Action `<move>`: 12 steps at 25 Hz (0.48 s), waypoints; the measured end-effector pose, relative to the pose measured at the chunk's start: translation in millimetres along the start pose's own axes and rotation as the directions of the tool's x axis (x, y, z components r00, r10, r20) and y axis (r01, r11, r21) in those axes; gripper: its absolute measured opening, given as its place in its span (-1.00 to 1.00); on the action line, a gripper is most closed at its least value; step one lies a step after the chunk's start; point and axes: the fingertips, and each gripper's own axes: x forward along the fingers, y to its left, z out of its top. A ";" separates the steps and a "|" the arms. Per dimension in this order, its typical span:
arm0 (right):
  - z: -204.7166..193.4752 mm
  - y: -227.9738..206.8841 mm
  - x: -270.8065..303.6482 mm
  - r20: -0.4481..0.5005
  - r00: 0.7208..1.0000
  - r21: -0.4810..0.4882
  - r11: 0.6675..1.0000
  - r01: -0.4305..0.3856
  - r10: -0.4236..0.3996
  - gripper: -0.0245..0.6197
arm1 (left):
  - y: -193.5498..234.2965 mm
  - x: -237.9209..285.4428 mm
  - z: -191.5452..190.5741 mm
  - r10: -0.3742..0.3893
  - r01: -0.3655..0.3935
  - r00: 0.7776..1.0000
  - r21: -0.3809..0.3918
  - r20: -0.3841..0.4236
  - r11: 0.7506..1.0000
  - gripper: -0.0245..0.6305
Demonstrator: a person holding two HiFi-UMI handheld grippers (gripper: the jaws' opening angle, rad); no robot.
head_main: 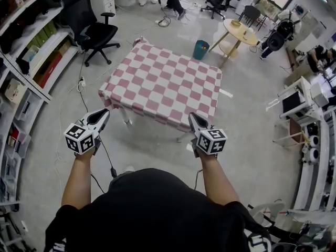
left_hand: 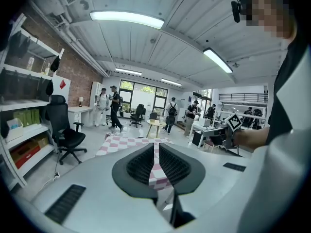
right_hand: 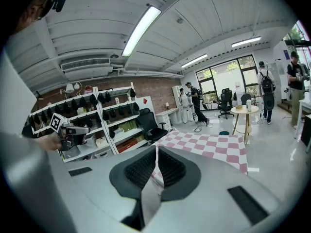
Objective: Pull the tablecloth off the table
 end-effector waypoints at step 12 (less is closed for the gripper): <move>-6.9 5.9 71.1 -0.037 0.999 0.022 0.999 0.039 -0.039 -0.79 | 81.1 24.2 -6.1 -0.031 0.030 0.999 -0.040 -0.025 0.999 -0.77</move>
